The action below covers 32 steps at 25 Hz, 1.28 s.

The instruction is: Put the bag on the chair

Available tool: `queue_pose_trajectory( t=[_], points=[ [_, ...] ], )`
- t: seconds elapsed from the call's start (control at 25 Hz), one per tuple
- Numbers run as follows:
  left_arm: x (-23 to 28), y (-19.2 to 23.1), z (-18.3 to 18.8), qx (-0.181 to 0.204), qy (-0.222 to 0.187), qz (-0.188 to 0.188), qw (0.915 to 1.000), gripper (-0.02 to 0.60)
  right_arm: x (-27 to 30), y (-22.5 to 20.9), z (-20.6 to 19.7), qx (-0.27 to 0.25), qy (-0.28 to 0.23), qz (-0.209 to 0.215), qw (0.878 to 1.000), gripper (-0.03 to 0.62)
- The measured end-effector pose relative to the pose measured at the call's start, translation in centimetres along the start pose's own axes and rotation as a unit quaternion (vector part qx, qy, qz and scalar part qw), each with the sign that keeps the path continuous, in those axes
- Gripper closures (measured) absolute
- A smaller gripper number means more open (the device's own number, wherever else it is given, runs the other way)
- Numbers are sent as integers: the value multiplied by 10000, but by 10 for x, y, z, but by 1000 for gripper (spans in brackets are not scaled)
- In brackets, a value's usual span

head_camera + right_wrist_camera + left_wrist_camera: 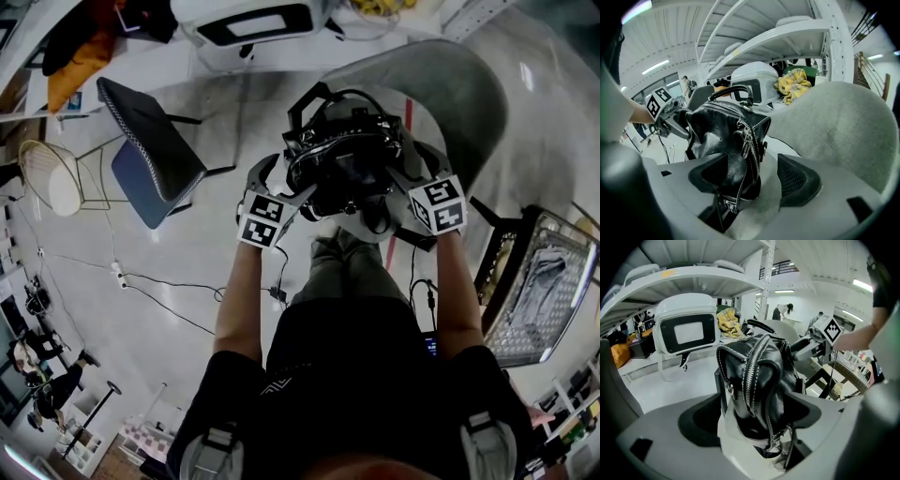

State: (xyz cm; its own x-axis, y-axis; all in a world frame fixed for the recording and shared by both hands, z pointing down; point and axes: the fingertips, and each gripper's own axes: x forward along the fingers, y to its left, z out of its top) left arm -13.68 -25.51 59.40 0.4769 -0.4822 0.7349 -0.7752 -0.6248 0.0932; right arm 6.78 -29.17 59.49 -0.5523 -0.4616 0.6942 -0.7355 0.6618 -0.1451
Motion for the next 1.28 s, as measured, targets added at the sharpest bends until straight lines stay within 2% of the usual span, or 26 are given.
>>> queue_pose_trajectory(
  t=[0.16, 0.2, 0.36, 0.4, 0.44, 0.48, 0.56, 0.8, 1.0, 1.28],
  points=[
    [-6, -7, 3, -88, -94, 1, 9999, 172, -12, 5, -5, 118, -59, -82, 9999, 290],
    [-7, -8, 3, -95, -126, 19, 9999, 192, -13, 8, -5, 152, -79, -70, 9998, 290],
    [-13, -12, 13, -230, -458, 107, 9986, 367, -15, 20, -4, 304, -233, -12, 9993, 294],
    [-15, -13, 15, -316, -539, 84, 9980, 401, -17, 22, -2, 328, -314, -56, 9989, 325],
    [-16, -15, 17, -401, -590, 54, 9974, 442, -19, 23, 0, 336, -399, -127, 9986, 434],
    [-17, -17, 19, -466, -606, 30, 9971, 482, -21, 24, 2, 337, -465, -192, 9982, 510],
    [-19, -22, 21, -480, -577, 21, 9972, 533, -23, 28, 5, 362, -518, -225, 9977, 530],
    [-24, -44, 26, -151, -449, 41, 9989, 558, -34, 43, 9, 348, -567, -220, 9975, 542],
    [-31, -77, 28, -329, -268, -222, 9989, 563, -51, 53, 9, 576, -633, -253, 9960, 542],
    [-46, -103, 28, -355, -231, -325, 9986, 565, -72, 74, 12, 813, -728, -223, 9938, 542]
  ],
)
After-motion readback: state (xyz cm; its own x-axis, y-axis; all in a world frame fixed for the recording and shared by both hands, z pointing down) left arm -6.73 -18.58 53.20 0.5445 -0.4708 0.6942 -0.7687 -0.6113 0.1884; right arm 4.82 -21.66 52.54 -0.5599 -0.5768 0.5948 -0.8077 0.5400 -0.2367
